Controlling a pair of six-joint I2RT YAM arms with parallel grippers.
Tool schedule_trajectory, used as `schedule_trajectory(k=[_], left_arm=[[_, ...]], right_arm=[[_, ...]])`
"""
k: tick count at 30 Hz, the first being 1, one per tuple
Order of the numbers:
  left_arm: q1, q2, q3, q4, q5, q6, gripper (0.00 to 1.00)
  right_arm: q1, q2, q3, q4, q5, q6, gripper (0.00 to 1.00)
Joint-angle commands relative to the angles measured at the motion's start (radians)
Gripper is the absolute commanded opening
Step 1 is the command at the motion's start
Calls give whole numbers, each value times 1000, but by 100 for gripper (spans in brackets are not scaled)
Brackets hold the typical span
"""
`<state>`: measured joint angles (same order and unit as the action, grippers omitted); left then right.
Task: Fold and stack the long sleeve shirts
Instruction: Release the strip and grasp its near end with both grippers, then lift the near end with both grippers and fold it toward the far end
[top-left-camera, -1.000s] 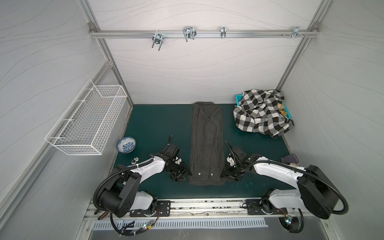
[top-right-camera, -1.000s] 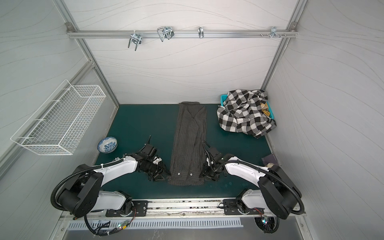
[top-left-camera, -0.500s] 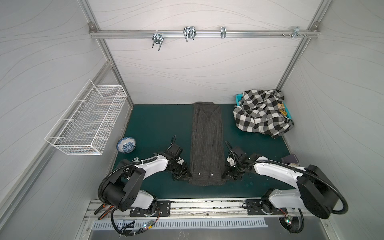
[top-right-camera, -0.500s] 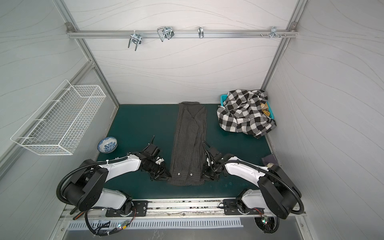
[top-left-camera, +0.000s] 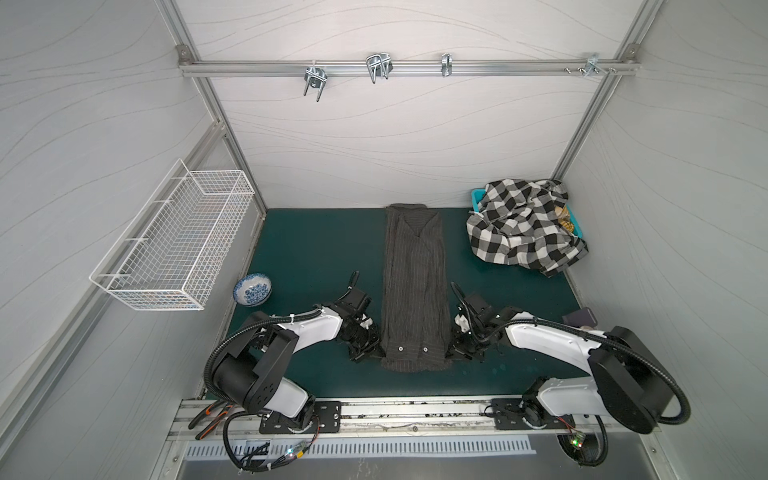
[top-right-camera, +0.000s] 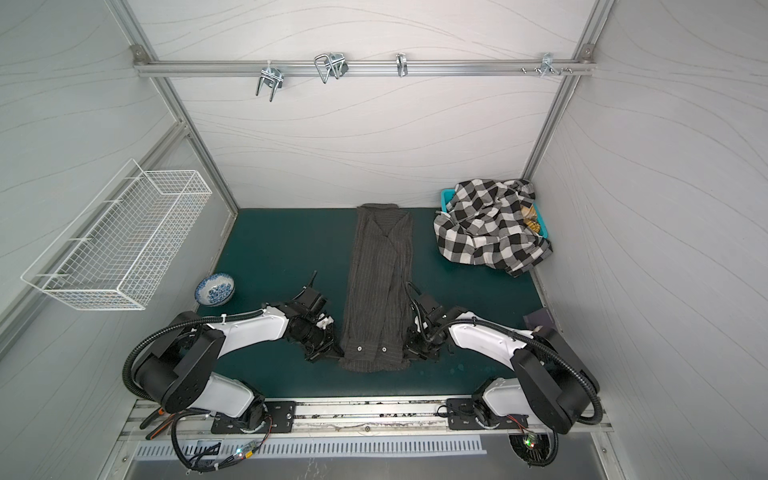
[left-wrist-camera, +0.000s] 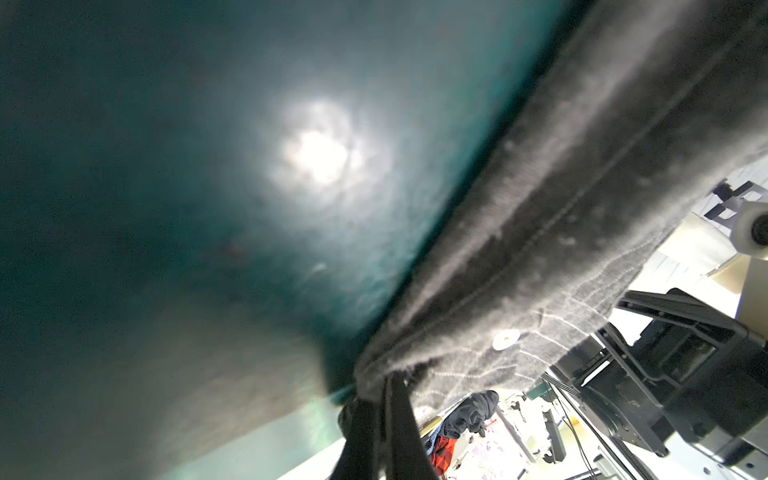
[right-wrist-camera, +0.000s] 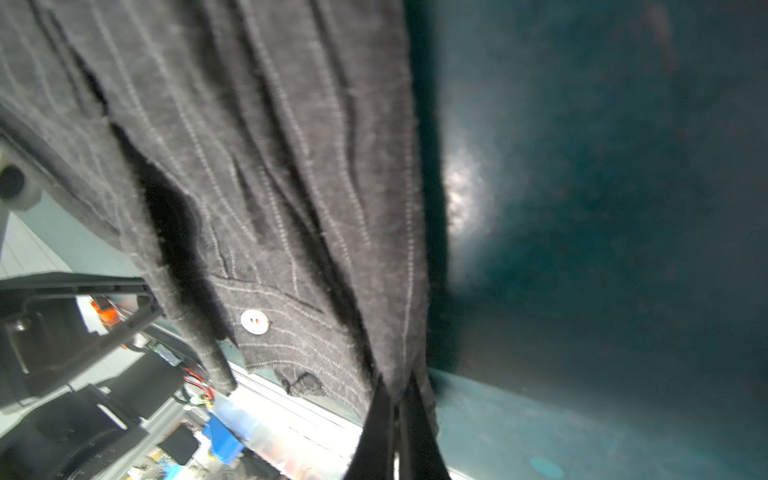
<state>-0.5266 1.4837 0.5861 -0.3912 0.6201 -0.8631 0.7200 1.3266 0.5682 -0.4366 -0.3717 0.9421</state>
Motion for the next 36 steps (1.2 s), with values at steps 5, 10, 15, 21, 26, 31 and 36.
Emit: schedule_trajectory(k=[5,10,15,21,26,31,36], left_arm=[[-67,-113,-16,-105,-107,13,0],[-159,-242,-48,-165,-153,-40,0],[-238,-320,-89,-167,-182,-129,0],[-245,-400,-25,-181,-189,-170,0],[-232,-429,143,-231,-269,-173,0],[-77,-355,286,-233,-269,-127,0],[110,-123,438,-161,-233,-42,0]], right_arm=[[2,-105,-38,-131,2,29,0],[20,-188,-90,-161,-21,86,0],[56,-251,-108,-194,-13,136,0],[68,-335,-60,-237,-29,154,0],[-10,-318,92,-323,-10,68,0],[-181,-172,268,-340,-61,-68,0],[-318,81,521,-338,-104,-189,0]])
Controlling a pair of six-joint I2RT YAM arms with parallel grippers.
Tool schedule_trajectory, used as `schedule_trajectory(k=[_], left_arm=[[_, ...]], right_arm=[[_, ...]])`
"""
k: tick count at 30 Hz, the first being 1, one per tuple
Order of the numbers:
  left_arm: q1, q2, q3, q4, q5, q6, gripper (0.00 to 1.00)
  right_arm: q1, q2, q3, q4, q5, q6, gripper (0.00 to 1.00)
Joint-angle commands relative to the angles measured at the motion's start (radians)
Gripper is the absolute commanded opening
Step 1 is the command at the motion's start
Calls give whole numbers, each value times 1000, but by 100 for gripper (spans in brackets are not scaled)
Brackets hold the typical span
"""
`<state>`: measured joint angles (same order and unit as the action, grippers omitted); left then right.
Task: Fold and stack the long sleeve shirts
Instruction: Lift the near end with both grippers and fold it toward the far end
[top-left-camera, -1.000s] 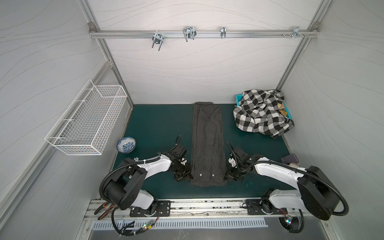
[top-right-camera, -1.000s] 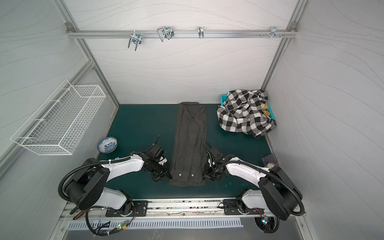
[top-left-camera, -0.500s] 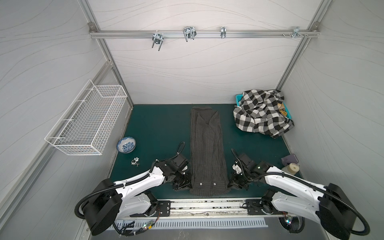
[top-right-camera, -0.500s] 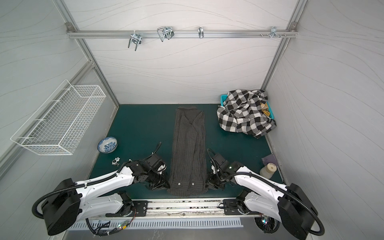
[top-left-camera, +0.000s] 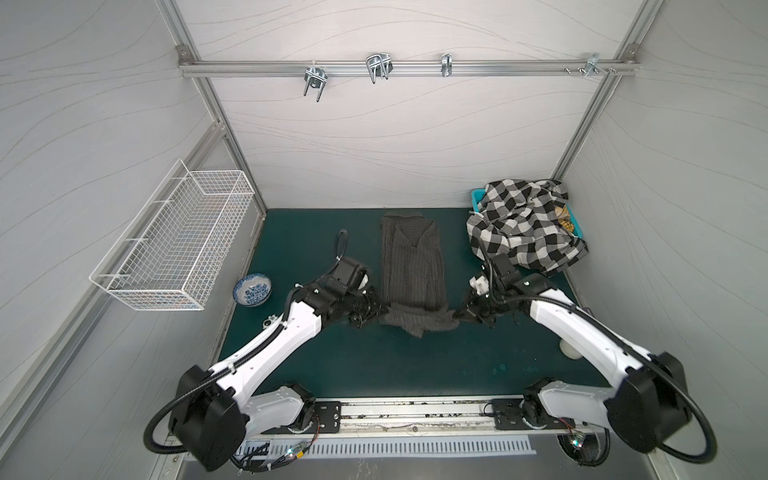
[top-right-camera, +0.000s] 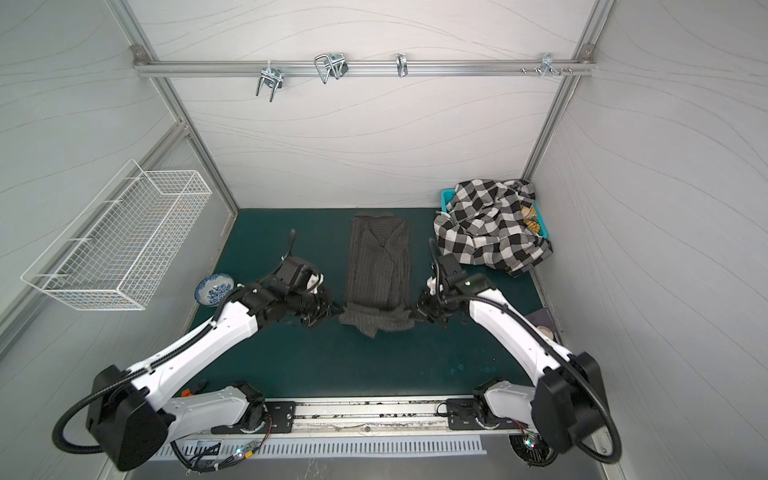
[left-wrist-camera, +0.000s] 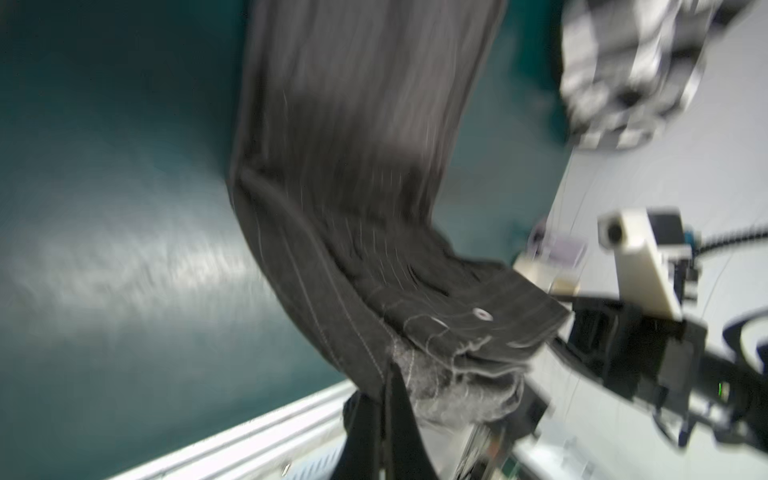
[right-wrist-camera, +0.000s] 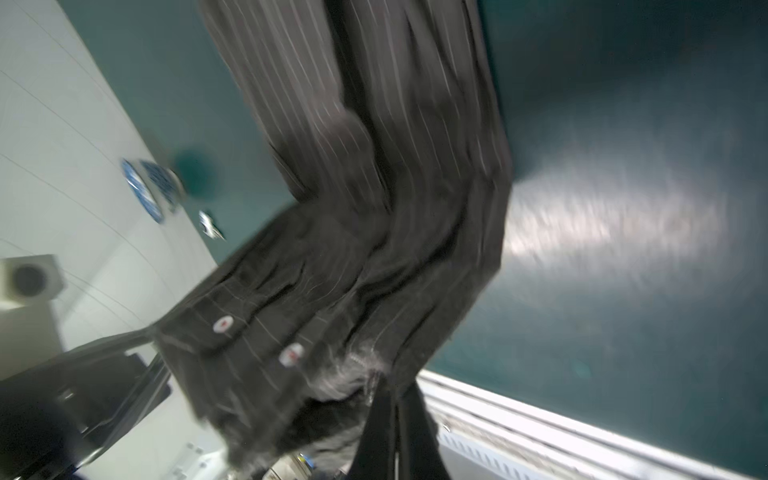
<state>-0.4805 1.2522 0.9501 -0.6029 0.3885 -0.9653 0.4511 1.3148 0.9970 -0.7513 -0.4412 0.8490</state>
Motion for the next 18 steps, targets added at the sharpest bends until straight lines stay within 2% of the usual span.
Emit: schedule_trajectory(k=[1,6,13,14,15,18], left_arm=[[89,182,121,65,13,77,0],[167,525,389,99,85,111,0],[199,865,787,13,107,180,0],[207,910,841,7,112,188,0],[218,954,887,-13,102,191,1],[240,1041,1017,24,107,175,38]], right_arm=[[-71,162,154,-19,-42,-109,0],[-153,490,466,-36,-123,-169,0],[-191,819,775,-19,-164,-152,0],[-198,876,828,-22,-168,-153,7],[-205,926,888,-28,-172,-151,20],[-225,1067,1079,-57,-178,-167,56]])
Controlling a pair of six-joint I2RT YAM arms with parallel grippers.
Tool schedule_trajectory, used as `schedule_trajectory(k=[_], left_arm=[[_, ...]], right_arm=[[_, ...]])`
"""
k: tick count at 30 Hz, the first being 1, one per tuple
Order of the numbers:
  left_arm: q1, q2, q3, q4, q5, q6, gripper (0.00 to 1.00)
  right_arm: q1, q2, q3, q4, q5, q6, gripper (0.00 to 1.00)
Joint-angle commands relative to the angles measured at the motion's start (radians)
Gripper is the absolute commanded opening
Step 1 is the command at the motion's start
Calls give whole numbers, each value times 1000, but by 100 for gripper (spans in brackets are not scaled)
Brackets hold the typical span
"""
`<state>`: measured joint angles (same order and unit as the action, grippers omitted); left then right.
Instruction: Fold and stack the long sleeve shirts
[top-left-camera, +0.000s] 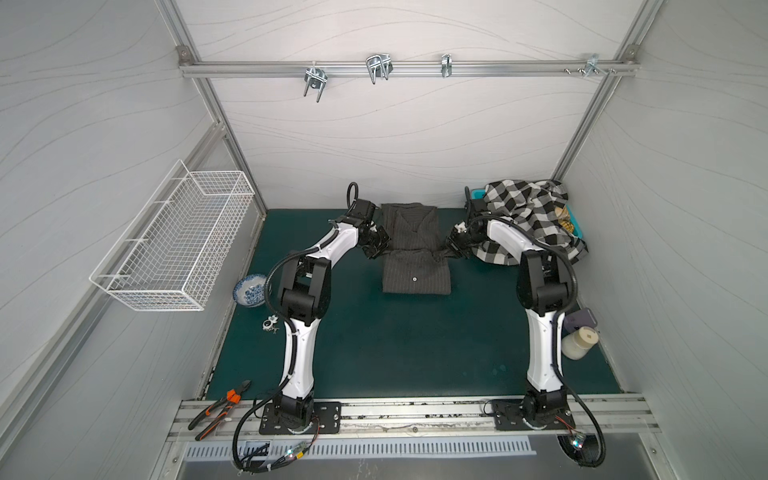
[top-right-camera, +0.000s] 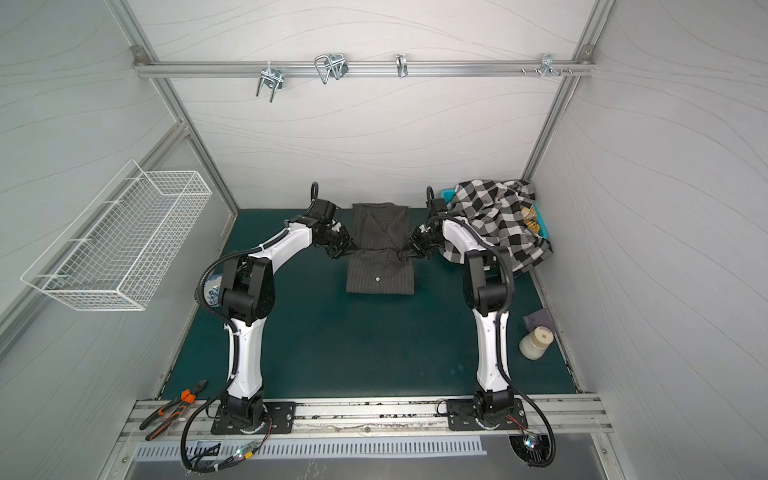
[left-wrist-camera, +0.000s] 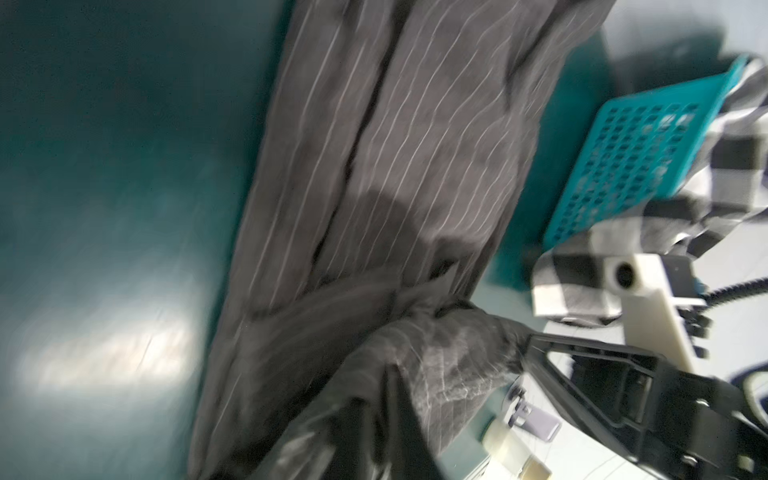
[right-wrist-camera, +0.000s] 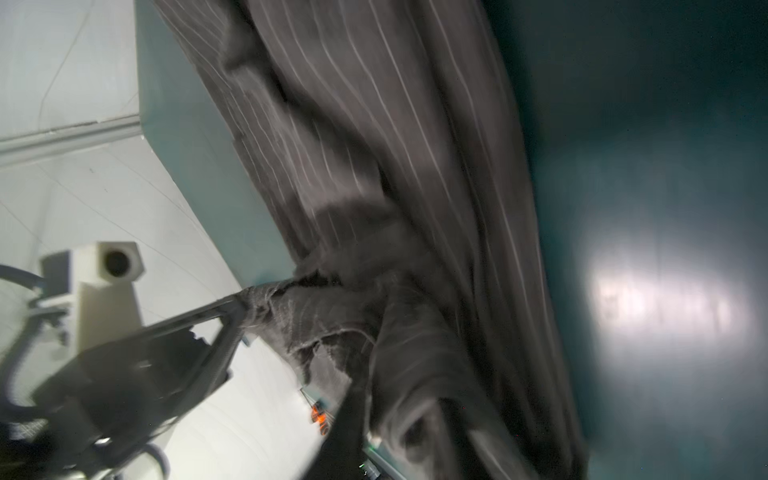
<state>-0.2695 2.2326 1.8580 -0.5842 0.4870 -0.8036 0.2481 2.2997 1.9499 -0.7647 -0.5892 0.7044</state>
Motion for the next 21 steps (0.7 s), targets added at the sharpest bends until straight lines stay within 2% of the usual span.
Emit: schedule_trajectory(k=[1,2,4,7,9,11,13,15,18,21], left_arm=[[35,103,194,-57,-23,28,46],[43,137,270,-107,-33,43,50],[67,155,329,-166,-42,33,51],[86,26,224,-160,-119,27,52],[67,-96,99,-144,-177,32,48],[24,-200,-43,-128,-208,40,42],[-24,-252,-165,-71,-186,29,35],[-71,-248,-213,-60,-154,22,28],[-100,-196,-231,-59,-99,14,20],[-98,-137,-233,-37,-67,-1,19]], right_arm=[[-25,115,200,-67,-42,-45,63],[-27,128,255,-92,-32,-67,68],[-27,96,290,-113,-9,-116,72],[-23,-25,197,-136,64,-167,75],[-16,-118,87,-150,108,-202,72],[5,-220,-78,-122,154,-216,64],[35,-278,-200,-97,170,-228,47],[68,-304,-290,-65,173,-230,31],[103,-306,-372,-14,150,-211,20],[124,-269,-380,21,147,-203,19]])
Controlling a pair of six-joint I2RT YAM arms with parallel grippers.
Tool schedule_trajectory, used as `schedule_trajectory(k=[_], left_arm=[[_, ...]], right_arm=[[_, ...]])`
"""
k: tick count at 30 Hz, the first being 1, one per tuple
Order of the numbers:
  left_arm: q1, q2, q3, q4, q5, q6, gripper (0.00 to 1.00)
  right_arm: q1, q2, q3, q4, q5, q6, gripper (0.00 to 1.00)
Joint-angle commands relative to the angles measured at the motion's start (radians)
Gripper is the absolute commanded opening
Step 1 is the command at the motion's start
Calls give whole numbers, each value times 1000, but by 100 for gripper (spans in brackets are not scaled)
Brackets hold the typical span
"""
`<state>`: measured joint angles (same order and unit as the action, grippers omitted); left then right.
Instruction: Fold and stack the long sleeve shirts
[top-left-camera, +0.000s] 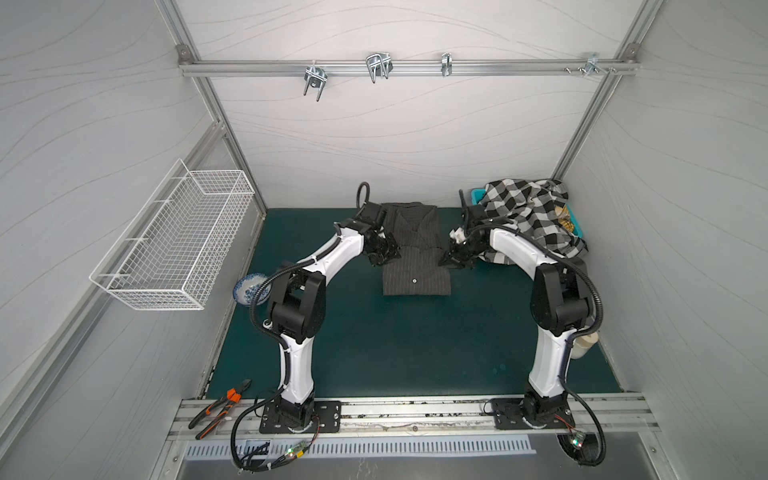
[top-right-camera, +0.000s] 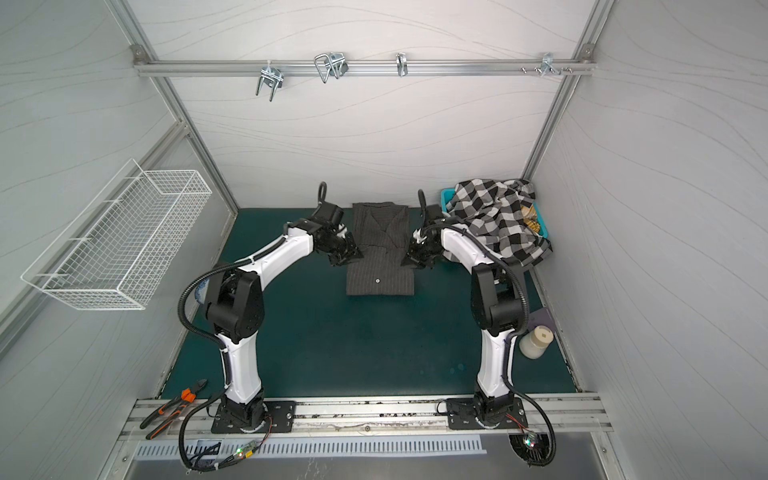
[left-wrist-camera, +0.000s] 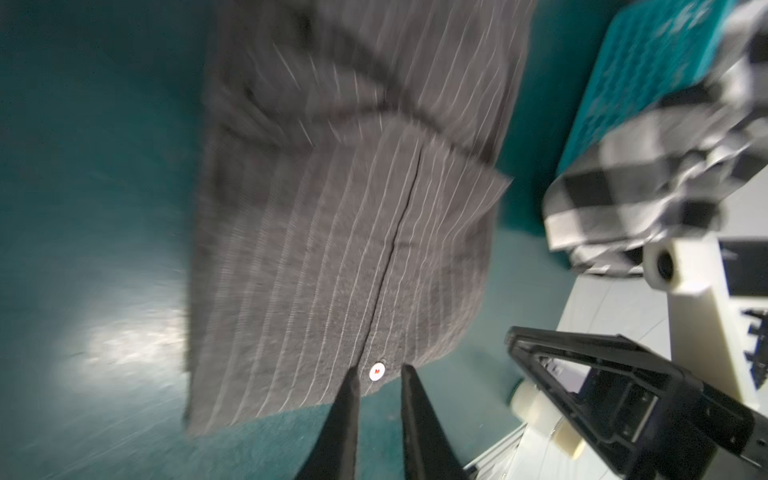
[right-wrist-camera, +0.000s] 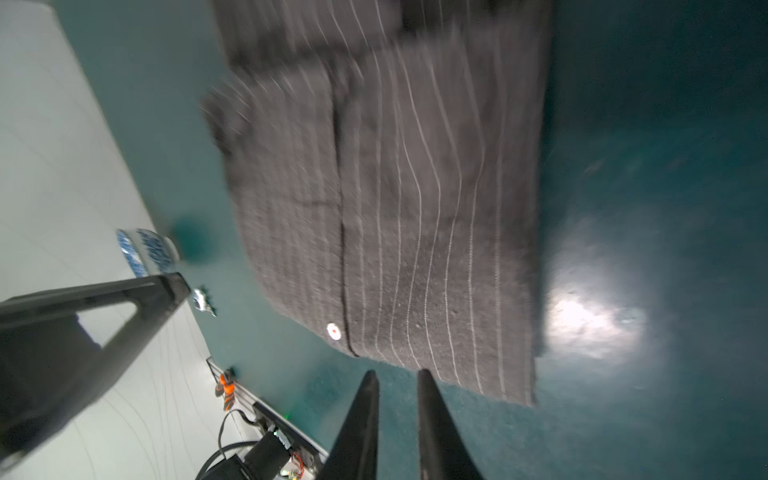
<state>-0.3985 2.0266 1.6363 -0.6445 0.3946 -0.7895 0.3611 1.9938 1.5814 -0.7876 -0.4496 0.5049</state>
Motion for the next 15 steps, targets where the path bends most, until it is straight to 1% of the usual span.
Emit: schedule_trajectory(k=[1,5,7,12,15], left_arm=[[32,92,3,14,22,-10,18],[45,177,31,-7,10,-4,15],[52,199,26,-13,-1,-1,14],[54,195,-61,-22,-14,13,13],[50,121,-197,24,12,5,13]], right_arm=[[13,65,2,49,2,-5,18],[13,188,64,51,1,-13,16],[14,219,68,52,5,-10,15],[42,175,-42,81,-14,19,17],[83,91,-183,110,-46,56,17]])
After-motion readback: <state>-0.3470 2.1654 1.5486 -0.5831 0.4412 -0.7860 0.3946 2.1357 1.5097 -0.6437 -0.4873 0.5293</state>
